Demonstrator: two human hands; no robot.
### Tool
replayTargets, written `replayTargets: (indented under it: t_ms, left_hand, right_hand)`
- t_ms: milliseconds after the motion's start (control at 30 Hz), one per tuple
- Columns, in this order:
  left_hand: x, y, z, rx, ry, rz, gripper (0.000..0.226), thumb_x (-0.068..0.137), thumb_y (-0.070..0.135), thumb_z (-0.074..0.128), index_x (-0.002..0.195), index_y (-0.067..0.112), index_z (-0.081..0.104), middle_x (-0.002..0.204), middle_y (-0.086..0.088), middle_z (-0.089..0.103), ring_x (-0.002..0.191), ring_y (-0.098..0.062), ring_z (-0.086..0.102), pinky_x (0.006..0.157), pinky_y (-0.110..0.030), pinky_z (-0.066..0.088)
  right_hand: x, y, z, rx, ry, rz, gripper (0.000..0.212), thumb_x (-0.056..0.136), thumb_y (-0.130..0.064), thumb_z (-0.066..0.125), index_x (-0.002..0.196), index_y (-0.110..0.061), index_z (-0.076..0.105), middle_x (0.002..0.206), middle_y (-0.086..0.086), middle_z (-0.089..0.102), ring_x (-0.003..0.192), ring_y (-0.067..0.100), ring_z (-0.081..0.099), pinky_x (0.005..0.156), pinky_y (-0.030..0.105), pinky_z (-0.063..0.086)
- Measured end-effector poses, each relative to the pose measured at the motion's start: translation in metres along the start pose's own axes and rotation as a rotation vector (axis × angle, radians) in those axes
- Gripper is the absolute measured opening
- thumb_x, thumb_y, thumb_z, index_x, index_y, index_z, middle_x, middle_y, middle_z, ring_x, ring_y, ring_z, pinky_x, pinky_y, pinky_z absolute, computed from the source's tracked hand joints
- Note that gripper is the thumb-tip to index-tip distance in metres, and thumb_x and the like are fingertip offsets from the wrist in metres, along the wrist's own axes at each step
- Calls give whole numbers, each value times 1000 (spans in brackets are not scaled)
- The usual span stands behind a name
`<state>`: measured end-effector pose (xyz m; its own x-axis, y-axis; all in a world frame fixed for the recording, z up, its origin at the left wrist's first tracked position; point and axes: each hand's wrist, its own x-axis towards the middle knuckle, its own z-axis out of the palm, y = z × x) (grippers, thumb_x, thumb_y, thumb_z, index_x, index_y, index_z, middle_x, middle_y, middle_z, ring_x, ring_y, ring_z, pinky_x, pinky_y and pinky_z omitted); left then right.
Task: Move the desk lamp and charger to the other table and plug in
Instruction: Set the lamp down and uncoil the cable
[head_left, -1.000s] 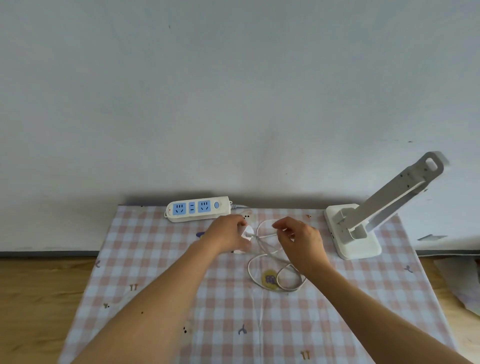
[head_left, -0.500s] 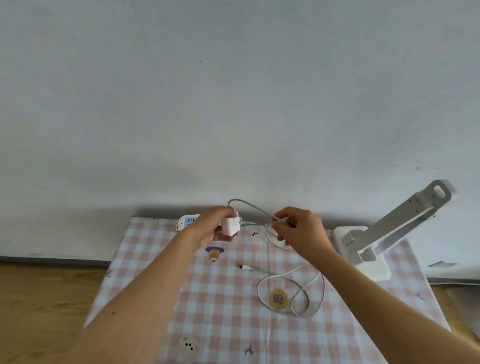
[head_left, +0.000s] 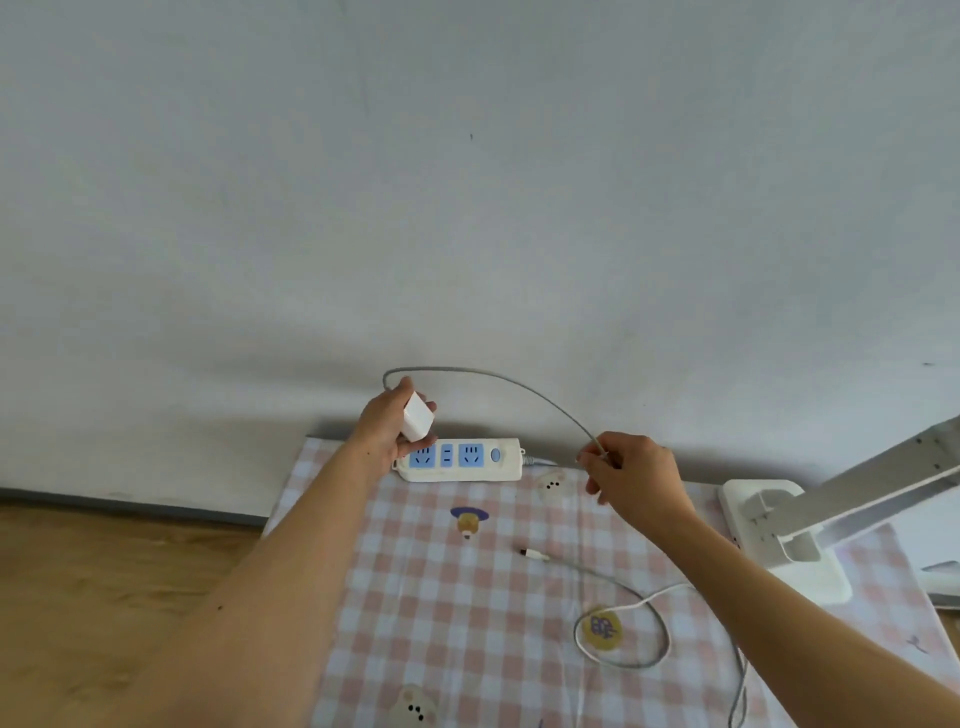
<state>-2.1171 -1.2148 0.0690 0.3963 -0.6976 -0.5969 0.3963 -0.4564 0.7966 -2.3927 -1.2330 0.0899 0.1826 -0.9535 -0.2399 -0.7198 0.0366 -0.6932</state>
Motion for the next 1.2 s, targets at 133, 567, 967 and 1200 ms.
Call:
replayTargets:
  t_ms: [133,567,967,1200]
  left_hand:
    - [3,0,6,258,32,29,39,99,48,33,88,19,57,98,-3,69,72,-17,59,57,-27,43]
    - [23,-22,9,392,37,31,11,93,9,50,97,8,60,103,-15,58,92,-30,57,54,-33,56]
    - [28,-28,18,379,148,-14,12,93,9,50,103,4,55,100,-12,54,88,-29,54,67,-37,57]
    - [36,-34,23,699,133,171,18,86,23,63,90,6,62,92,-14,68,92,-32,64,81,-47,57]
  right_hand:
    - [4,-16,16,48,-26,-21,23,90,-23,52,75,-17,67,58,-2,69,50,14,65,59,30,53]
    - [10,-22,37,45,-105,-21,27,91,-23,49,69,-29,64,54,-3,67,48,12,62,53,37,59]
    - [18,-16,41,42,-110,-11,21,90,-24,52,73,-22,65,56,-4,68,47,12,63,54,31,57]
    - [25,-10,44,33,-101,-12,19,87,-24,55,74,-19,67,53,-5,67,46,8,62,60,26,54]
